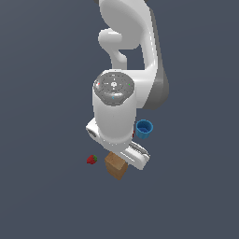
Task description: Pick up a designated object from a clutter of objects.
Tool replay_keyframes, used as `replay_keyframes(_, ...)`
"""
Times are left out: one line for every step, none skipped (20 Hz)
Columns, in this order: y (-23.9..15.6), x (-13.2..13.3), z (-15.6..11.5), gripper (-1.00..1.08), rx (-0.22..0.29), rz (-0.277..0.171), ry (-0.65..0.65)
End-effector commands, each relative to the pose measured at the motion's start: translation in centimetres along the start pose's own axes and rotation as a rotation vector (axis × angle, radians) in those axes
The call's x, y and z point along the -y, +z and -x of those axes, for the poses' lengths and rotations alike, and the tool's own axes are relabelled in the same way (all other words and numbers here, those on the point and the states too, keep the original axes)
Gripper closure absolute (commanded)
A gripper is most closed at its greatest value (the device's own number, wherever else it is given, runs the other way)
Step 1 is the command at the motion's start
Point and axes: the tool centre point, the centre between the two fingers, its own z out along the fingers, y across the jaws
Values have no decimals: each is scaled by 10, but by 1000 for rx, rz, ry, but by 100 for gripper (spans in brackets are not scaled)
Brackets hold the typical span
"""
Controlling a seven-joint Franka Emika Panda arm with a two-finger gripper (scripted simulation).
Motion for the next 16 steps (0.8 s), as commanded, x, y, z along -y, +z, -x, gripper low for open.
replay_keyframes(1, 1, -1, -92, 0, 0, 7)
replay_keyframes(1, 0, 0, -92, 0, 0, 3)
replay_keyframes(1, 0, 0, -92, 0, 0, 3)
replay_keyframes(2, 0, 0, -92, 0, 0, 3)
replay_keyframes(4, 0, 0, -92, 0, 0, 3)
replay_keyframes(7, 0, 0, -92, 0, 0, 4)
replay_keyframes(10, 0, 0, -92, 0, 0, 4)
replay_keyframes(14, 0, 0, -92, 0, 0, 4)
replay_keyframes(19, 0, 0, -92, 0, 0, 4)
replay_keyframes(25, 0, 0, -92, 0, 0, 5)
replay_keyframes(30, 0, 0, -92, 0, 0, 5)
replay_keyframes(36, 0, 0, -92, 0, 0, 6)
replay_keyframes(40, 0, 0, -92, 0, 0, 6)
replay_keyframes(44, 0, 0, -92, 0, 0, 6)
replay_keyframes(47, 0, 0, -92, 0, 0, 7)
replay_keyframes(49, 0, 0, -92, 0, 0, 7)
